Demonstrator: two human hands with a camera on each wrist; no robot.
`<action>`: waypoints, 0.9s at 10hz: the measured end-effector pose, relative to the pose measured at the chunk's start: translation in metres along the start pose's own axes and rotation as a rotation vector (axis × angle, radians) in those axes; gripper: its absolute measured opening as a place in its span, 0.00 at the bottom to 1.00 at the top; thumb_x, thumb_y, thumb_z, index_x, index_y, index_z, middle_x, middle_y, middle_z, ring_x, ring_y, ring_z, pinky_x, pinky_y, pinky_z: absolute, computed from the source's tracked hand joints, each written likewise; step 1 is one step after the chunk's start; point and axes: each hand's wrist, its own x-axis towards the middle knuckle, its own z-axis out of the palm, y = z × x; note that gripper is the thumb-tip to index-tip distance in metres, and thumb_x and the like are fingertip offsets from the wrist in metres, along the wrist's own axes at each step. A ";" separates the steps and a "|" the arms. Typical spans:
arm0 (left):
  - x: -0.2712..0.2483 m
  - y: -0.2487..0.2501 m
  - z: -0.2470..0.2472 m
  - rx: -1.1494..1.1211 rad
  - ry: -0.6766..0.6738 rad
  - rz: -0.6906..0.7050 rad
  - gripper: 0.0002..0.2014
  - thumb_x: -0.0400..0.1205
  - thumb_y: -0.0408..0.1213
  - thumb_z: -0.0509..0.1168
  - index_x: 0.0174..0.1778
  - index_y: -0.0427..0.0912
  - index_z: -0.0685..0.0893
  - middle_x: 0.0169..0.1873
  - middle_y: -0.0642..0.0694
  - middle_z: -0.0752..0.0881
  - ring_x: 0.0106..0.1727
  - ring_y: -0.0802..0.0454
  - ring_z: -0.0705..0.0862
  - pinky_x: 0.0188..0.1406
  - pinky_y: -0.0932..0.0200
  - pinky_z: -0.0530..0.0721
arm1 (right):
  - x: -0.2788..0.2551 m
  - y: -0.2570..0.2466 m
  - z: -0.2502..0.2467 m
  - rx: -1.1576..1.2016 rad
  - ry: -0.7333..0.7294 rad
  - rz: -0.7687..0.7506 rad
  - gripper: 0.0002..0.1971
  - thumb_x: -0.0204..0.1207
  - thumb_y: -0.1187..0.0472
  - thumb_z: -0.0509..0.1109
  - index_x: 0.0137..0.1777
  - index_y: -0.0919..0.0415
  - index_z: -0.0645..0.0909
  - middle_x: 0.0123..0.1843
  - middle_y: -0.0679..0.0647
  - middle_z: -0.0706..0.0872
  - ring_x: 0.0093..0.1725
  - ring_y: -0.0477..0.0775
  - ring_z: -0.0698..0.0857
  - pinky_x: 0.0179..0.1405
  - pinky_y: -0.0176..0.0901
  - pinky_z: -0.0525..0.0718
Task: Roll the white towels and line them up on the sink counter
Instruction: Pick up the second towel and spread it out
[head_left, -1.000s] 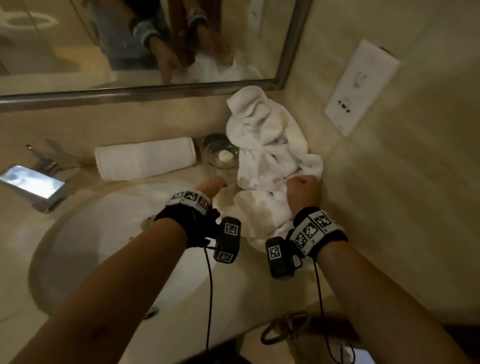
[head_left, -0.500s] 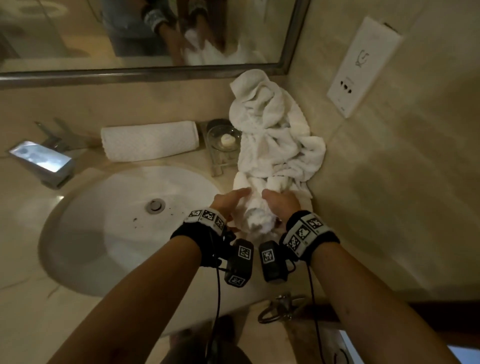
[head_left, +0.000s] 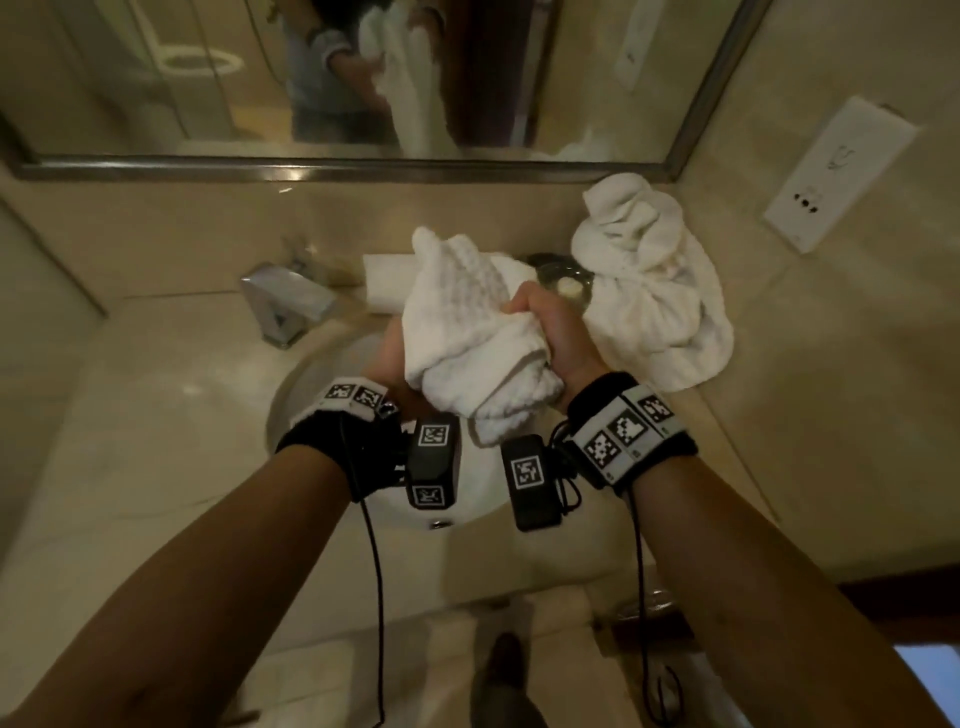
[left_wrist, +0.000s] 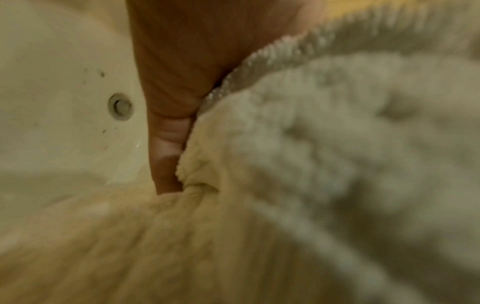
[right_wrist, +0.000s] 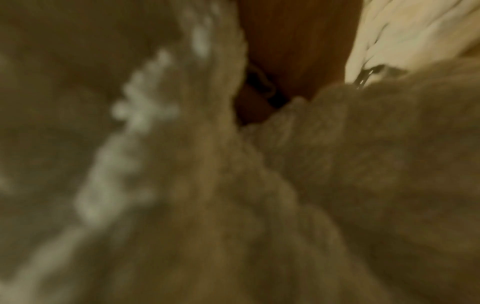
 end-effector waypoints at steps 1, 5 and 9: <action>-0.022 0.044 -0.014 0.164 -0.328 0.128 0.26 0.87 0.40 0.54 0.35 0.19 0.82 0.38 0.30 0.88 0.53 0.33 0.84 0.55 0.42 0.81 | -0.019 0.005 0.060 0.101 -0.131 -0.019 0.09 0.68 0.65 0.60 0.31 0.62 0.81 0.33 0.54 0.83 0.34 0.53 0.83 0.38 0.39 0.83; 0.039 0.322 -0.111 1.275 -0.659 0.551 0.22 0.77 0.62 0.61 0.57 0.50 0.83 0.48 0.43 0.86 0.48 0.39 0.85 0.51 0.35 0.83 | -0.013 0.114 0.240 -0.699 -0.172 -0.130 0.15 0.74 0.52 0.67 0.52 0.63 0.83 0.48 0.57 0.87 0.47 0.57 0.86 0.44 0.38 0.82; 0.130 0.331 -0.145 1.867 -0.078 0.751 0.26 0.81 0.43 0.67 0.70 0.30 0.76 0.69 0.33 0.77 0.69 0.37 0.77 0.60 0.52 0.76 | 0.013 0.193 0.238 -1.350 -0.308 0.121 0.11 0.78 0.56 0.65 0.42 0.65 0.78 0.43 0.59 0.81 0.49 0.60 0.82 0.45 0.42 0.75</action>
